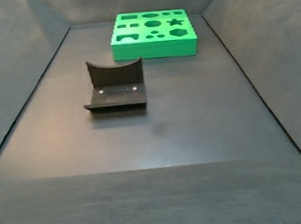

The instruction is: Insert the star object.

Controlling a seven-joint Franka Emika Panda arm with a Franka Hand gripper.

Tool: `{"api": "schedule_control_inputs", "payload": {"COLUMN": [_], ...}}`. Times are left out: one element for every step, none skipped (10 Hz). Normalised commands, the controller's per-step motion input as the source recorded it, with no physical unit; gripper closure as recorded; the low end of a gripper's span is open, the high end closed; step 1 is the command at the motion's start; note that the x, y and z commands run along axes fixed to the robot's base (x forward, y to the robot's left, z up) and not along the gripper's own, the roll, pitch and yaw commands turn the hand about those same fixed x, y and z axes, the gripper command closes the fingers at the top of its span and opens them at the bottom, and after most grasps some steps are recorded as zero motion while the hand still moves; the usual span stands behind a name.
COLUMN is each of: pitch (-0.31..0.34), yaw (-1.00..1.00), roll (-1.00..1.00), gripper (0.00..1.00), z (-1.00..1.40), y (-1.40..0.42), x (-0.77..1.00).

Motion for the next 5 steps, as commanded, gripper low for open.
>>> {"api": "schedule_control_inputs", "payload": {"pitch": [0.050, 0.000, 0.000, -0.010, -0.074], "yaw": [-0.28, -0.60, -0.67, -0.78, -0.85], "roll": [0.32, 0.34, 0.21, 0.11, 0.07], "gripper": [1.00, 1.00, 1.00, 1.00, 1.00], "z": [-0.19, -0.47, -0.78, -0.97, -0.97], "y": [-0.16, -0.23, -0.35, -0.36, -0.29], "x": [-0.21, -0.11, 0.00, 0.00, 0.00]}}
